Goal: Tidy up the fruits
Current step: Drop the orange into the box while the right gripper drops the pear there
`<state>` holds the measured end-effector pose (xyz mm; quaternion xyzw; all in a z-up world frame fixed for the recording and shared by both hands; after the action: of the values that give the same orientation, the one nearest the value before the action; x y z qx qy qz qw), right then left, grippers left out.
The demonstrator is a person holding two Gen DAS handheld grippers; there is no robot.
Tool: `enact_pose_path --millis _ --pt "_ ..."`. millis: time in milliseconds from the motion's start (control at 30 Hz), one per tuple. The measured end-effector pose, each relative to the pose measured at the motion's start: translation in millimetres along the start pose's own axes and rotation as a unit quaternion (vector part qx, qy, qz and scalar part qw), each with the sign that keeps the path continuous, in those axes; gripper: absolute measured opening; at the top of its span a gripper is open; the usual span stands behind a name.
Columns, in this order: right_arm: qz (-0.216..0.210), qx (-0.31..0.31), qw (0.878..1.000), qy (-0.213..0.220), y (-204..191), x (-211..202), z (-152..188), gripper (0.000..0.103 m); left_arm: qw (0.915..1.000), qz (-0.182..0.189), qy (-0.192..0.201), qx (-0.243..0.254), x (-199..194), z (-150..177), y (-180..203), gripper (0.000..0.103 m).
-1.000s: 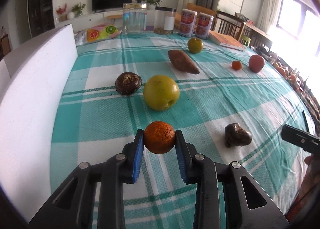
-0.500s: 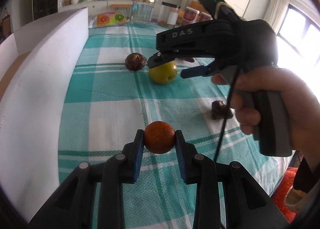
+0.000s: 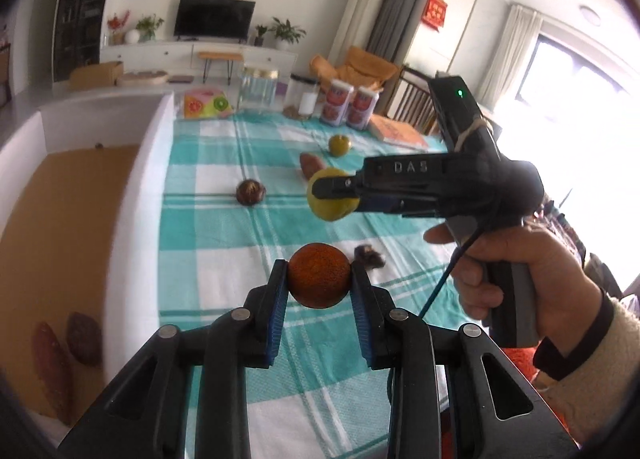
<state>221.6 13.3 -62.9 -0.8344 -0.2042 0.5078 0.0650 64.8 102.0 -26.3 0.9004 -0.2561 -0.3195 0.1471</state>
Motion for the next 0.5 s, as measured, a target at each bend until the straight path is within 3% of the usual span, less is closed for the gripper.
enact_pose_path --millis 133,200,367,500 --pt "-0.049 -0.068 0.996 0.019 -82.5 -19.8 7.8 0.05 0.9982 -0.039 0.036 -0.029 -47.7 -15.1 -35.8 0.031" --pt "-0.069 -0.11 0.991 0.019 -126.9 -21.5 20.1 0.05 0.9943 -0.081 0.045 -0.053 -69.9 -13.3 -69.2 0.031" --pt "-0.089 -0.222 0.971 -0.002 -215.3 -4.2 67.2 0.051 0.9733 -0.197 0.028 -0.114 -109.6 12.3 -157.1 0.031" --pt "-0.086 -0.283 0.955 -0.038 -248.4 16.4 104.1 0.051 0.96 -0.237 0.004 -0.149 -121.5 38.1 -191.7 0.031"
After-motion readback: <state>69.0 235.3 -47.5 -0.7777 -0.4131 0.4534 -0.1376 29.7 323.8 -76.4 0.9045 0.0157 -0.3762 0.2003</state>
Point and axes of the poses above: each gripper's, at about its wrist camera, not at the fingertips, and x roughly the way its jaws point, y to its right, z to its underside, the point moved 7 cm from there along x, roughly the way its jaws point, and after that the axes turned 15 degrees about z, right-handed, at the moved point
